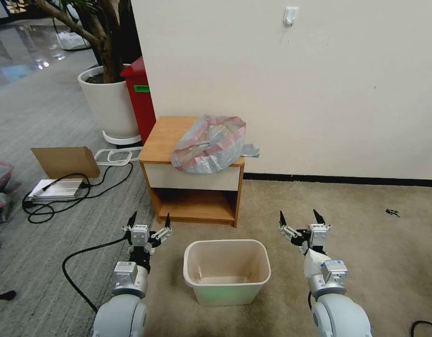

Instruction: Pick up the garbage bag from the table and place it over the trash can.

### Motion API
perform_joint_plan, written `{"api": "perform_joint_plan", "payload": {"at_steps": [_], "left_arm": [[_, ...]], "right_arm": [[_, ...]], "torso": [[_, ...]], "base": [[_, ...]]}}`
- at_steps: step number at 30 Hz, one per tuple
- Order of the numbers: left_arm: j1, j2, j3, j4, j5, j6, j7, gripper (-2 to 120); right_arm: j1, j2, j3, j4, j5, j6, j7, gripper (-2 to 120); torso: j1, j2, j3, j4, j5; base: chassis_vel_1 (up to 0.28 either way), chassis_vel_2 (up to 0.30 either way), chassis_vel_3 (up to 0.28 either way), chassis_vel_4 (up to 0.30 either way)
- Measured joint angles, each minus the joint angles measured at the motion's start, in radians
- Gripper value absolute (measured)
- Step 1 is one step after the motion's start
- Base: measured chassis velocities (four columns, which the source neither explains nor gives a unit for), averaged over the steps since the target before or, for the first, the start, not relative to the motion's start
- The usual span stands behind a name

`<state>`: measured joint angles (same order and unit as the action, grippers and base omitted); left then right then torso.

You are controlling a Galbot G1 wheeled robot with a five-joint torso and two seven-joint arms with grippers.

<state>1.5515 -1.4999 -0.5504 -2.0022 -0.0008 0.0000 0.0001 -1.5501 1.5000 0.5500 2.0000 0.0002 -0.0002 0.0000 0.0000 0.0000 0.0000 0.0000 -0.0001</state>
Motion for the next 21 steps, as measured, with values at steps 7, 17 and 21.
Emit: {"api": "perform_joint_plan", "payload": {"at_steps": [7,17,21], "left_arm": [[0.085,0.017,-0.042,-0.126,-0.060,0.062,-0.006,100],[0.220,0.062,-0.113,-0.311,-0.153,0.145,-0.025,100],[0.280,0.087,-0.149,-0.395,-0.202,0.188,-0.038,100]], "right_arm": [[-0.034,0.018,0.003,0.088,0.047,-0.058,0.013,100],[-0.108,0.028,0.018,0.296,0.202,-0.200,0.055,100],[-0.141,0.027,0.027,0.387,0.285,-0.272,0.078,100]], "torso": [[0.000,0.000,0.000,0.0000,-0.0003],[0.000,0.000,0.000,0.0000,0.0000],[0.000,0.000,0.000,0.0000,-0.0001]], "base": [[0.000,0.000,0.000,0.000],[0.000,0.000,0.000,0.000],[0.000,0.000,0.000,0.000]]}}
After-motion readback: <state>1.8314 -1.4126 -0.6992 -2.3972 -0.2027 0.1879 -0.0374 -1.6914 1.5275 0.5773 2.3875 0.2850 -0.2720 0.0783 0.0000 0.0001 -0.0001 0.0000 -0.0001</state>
